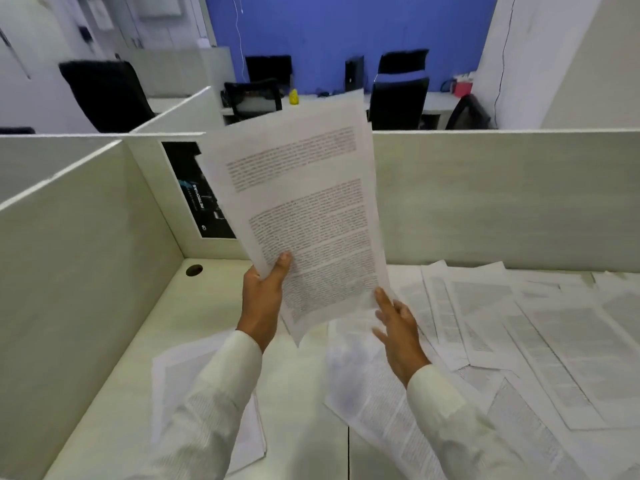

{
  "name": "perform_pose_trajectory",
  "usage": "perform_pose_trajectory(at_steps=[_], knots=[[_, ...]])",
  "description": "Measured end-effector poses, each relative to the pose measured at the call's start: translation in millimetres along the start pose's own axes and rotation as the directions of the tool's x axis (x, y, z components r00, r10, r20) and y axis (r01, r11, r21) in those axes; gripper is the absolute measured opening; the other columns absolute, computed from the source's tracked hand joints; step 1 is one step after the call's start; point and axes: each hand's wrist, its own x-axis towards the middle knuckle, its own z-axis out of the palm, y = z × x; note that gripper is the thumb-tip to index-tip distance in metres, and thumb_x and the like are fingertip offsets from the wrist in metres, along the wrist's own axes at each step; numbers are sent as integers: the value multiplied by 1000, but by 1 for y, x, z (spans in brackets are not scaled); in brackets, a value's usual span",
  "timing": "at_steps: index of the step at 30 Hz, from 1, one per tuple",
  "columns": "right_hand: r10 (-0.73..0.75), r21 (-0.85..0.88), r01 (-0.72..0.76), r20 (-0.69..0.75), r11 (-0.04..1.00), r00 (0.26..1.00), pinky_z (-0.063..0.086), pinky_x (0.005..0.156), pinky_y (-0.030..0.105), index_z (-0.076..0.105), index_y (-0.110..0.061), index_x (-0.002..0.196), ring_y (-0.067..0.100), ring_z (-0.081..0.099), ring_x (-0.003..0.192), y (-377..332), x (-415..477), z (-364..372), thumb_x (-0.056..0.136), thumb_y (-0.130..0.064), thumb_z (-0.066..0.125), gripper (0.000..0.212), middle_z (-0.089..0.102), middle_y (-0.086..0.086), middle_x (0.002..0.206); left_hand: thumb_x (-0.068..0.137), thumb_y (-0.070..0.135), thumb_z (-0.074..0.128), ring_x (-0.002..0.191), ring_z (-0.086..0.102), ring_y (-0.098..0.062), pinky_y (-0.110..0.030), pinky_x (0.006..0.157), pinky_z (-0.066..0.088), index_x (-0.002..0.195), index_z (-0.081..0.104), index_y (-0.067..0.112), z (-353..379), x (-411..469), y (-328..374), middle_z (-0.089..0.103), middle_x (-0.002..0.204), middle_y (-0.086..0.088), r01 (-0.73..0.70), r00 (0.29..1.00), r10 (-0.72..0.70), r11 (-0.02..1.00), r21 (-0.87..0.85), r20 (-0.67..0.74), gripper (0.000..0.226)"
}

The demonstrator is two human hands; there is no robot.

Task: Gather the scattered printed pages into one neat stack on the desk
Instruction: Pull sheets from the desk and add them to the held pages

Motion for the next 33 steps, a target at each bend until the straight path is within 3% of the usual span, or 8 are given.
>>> perform_pose_trajectory(at_steps=[4,6,10,14,19,25,29,33], knots=[[185,246,-223,167,943,968,44,107,49,47,-22,131,24,53,126,13,-3,15,70,-64,67,76,56,7,132,84,29,70,99,71,-19,-34,84,57,109,68,21,12,-3,8,75,104,3,-19,1000,20,995,-97,12,26],[171,278,-222,196,935,966,44,107,50,54,-20,129,25,58,123,13,-7,22,73,-64,66,72,63,8,129,82,32,70,101,70,-21,-35,83,57,112,66,21,16,-6,3,74,106,2,-22,999,24,997,-74,30,32],[141,279,-184,165,942,976,46,106,51,57,-21,132,27,64,117,17,-6,20,80,-61,64,65,69,8,123,91,26,67,96,68,-20,-41,85,56,105,66,23,20,-11,-6,72,99,4,-8,999,6,1000,-27,-46,15],[159,293,-210,190,933,969,45,107,51,55,-23,134,28,63,118,25,-5,14,81,-62,62,66,68,9,125,94,26,63,81,71,-8,-30,71,56,102,66,24,21,-13,-6,74,84,14,-34,998,29,996,-80,-57,9],[138,332,-211,230,919,963,45,107,51,59,-23,130,27,63,119,23,-10,20,85,-58,63,57,68,10,125,89,27,69,94,68,-15,-28,76,57,107,66,20,19,-20,-20,72,99,6,-66,997,67,998,24,-42,19],[162,242,-196,155,950,975,52,99,49,60,-21,127,29,66,114,33,-5,12,85,-43,71,48,70,9,121,92,24,67,96,65,-6,-23,78,52,101,65,27,7,-24,-39,70,101,13,-2,998,12,988,153,-64,10],[152,94,-149,-34,984,988,57,90,48,52,-15,133,28,64,111,41,1,-2,73,-31,87,71,63,9,127,94,20,64,94,65,-5,-19,78,51,111,63,22,-15,-23,-43,69,100,13,31,997,-18,985,168,-74,17],[31,-175,-30,3,984,1000,52,82,26,56,-18,127,15,65,101,35,-7,-13,85,-20,77,46,67,4,117,92,21,66,95,70,-13,-26,83,54,108,68,22,-54,-28,-50,74,104,7,163,987,-161,967,196,-28,16]])
